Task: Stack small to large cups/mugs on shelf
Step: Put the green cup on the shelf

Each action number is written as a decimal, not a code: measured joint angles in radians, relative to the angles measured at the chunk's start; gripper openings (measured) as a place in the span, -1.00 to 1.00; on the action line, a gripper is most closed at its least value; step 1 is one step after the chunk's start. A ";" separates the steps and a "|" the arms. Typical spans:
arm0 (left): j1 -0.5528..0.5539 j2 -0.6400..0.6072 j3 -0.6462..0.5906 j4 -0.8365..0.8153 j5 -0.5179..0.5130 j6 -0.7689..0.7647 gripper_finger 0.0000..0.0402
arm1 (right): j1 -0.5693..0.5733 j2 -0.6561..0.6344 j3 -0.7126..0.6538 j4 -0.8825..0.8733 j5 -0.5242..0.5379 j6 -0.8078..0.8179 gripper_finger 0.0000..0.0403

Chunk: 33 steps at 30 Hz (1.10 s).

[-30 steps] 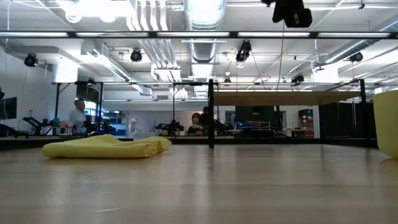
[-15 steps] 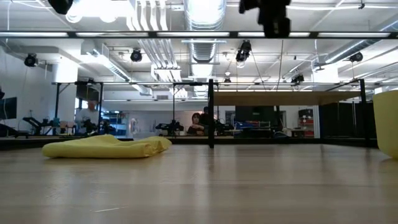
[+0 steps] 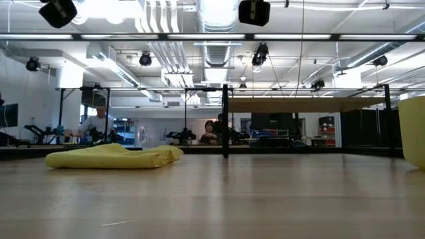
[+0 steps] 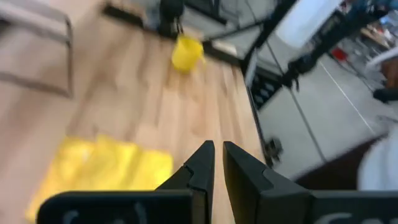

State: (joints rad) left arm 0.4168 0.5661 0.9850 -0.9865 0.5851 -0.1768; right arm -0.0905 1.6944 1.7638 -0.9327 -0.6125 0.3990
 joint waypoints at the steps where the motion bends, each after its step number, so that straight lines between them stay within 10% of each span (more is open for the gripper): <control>1: -0.001 0.016 0.006 -0.028 0.014 0.000 -0.90 | 0.001 0.013 0.011 0.002 0.000 0.001 -0.96; 21: -0.067 0.233 0.305 -0.138 -0.195 0.323 -0.90 | 0.011 0.423 0.349 0.009 -0.041 -0.007 -0.94; 33: -0.067 0.207 0.299 -0.169 -0.198 0.321 -0.90 | 0.058 0.661 0.584 0.043 -0.154 -0.014 -0.59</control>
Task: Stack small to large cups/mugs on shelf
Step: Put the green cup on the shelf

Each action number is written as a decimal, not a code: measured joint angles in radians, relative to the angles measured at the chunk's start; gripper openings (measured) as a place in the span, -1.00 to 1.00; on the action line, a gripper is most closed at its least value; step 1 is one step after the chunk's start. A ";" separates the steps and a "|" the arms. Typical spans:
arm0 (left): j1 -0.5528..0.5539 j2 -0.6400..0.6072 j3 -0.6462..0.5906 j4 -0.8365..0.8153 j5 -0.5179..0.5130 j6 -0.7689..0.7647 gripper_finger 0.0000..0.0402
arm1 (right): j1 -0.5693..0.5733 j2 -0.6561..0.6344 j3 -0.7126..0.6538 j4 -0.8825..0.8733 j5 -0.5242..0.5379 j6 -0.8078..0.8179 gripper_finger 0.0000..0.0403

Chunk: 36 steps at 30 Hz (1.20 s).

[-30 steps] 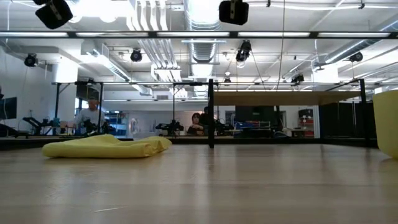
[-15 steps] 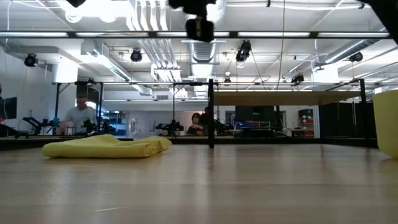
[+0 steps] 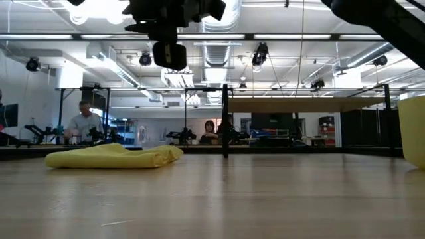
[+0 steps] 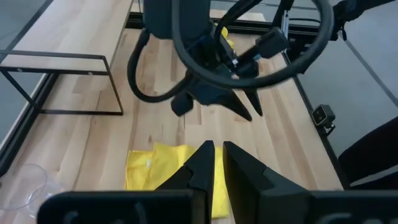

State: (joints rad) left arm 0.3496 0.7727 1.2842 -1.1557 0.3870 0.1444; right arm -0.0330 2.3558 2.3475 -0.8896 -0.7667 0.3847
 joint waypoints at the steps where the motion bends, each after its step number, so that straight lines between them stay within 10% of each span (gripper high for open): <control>1: 0.000 -0.003 0.000 0.000 0.000 -0.001 -0.90 | 0.000 -0.002 -0.003 -0.001 0.005 -0.001 -0.56; 25: 0.000 -0.021 -0.001 0.002 -0.093 -0.005 -0.90 | 0.077 -0.016 0.007 0.324 0.066 0.023 -0.39; 36: 0.001 -0.022 -0.001 0.080 -0.322 -0.007 -0.90 | 0.132 0.056 0.005 0.423 0.342 0.126 -0.39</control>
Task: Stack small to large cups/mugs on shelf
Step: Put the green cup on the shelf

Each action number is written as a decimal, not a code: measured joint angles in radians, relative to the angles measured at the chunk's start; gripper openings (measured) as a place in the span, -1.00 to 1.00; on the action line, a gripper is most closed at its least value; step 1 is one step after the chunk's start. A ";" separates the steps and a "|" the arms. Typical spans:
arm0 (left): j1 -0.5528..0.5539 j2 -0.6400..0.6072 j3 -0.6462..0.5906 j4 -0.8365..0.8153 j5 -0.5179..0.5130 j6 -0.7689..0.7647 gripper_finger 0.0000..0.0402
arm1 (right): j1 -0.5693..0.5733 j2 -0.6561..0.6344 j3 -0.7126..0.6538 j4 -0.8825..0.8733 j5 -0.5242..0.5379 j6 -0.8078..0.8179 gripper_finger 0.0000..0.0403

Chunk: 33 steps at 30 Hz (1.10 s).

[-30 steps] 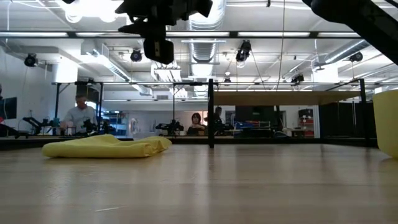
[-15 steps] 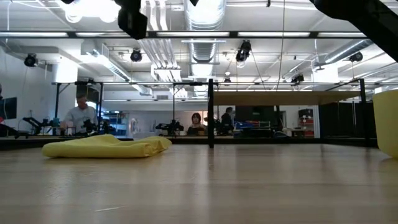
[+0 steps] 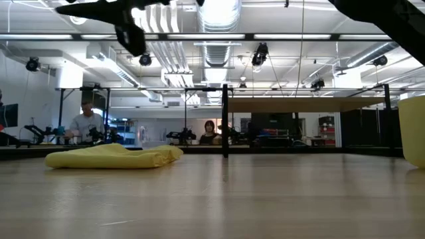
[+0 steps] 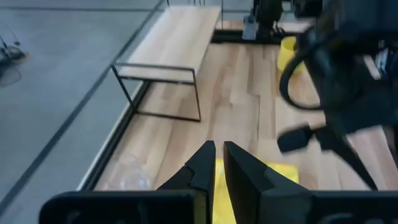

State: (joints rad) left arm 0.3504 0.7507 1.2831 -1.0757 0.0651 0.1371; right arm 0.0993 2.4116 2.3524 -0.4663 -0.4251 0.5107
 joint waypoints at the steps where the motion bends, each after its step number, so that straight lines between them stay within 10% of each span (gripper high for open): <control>1: 0.000 0.002 0.000 0.013 -0.001 0.000 -0.90 | 0.003 0.007 0.000 0.018 0.003 0.024 -0.39; 12: 0.000 0.028 0.000 0.028 -0.003 -0.003 -0.90 | 0.075 0.048 0.000 0.125 0.031 0.104 -0.39; 21: 0.000 0.044 0.000 0.040 -0.023 -0.003 -0.90 | 0.131 0.069 0.000 0.122 0.356 0.023 -0.39; 33: 0.000 0.045 0.000 -0.014 -0.023 -0.004 -0.90 | 0.136 0.126 0.000 0.249 0.358 0.140 -0.39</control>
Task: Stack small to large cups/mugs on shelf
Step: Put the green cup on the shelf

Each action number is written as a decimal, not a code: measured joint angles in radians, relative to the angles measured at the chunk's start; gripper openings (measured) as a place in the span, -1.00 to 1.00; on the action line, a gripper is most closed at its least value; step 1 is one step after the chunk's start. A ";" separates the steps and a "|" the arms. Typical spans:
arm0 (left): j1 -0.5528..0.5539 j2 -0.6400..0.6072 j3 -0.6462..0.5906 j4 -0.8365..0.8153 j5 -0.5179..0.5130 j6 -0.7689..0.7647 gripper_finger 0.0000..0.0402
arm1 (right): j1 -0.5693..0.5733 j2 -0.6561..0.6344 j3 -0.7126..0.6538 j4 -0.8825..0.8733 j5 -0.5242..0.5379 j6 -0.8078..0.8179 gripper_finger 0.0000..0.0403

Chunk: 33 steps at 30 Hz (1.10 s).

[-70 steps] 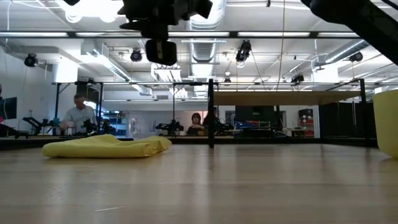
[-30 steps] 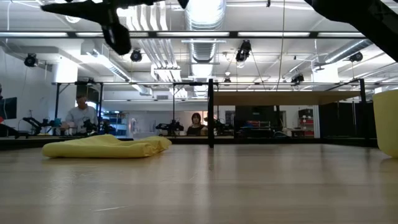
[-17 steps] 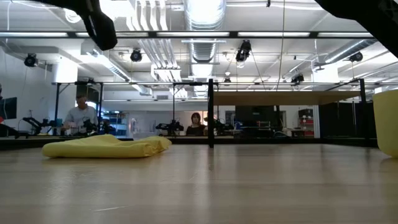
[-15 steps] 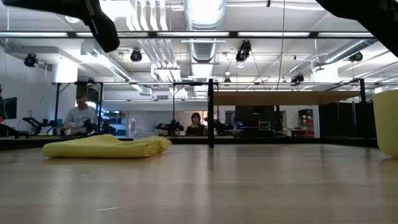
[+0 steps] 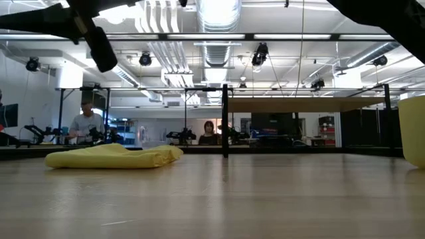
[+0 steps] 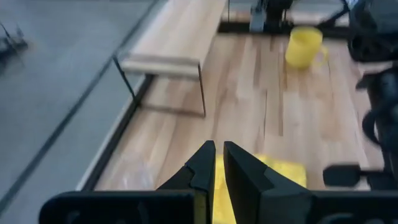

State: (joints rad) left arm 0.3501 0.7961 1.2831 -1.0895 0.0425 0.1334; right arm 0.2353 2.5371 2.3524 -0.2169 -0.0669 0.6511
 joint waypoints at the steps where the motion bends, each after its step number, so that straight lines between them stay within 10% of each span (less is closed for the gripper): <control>1: 0.000 0.000 0.000 -0.034 0.000 -0.012 -0.90 | 0.001 0.001 0.000 0.005 0.000 0.009 -0.39; 11: -0.001 -0.034 -0.001 -0.394 0.146 -0.183 -0.90 | 0.003 0.000 0.000 -0.021 0.016 0.047 -0.39; 23: -0.001 -0.288 -0.152 -0.448 0.209 -0.363 -0.90 | 0.012 0.000 0.000 -0.049 0.016 0.056 -0.39; 33: -0.001 -0.369 -0.382 -0.398 0.366 -0.227 -0.90 | 0.011 0.022 0.000 -0.071 0.015 0.097 -0.39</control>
State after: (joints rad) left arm 0.3489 0.4267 0.9009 -1.4872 0.4081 -0.0939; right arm 0.2466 2.5586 2.3524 -0.2880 -0.0515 0.7482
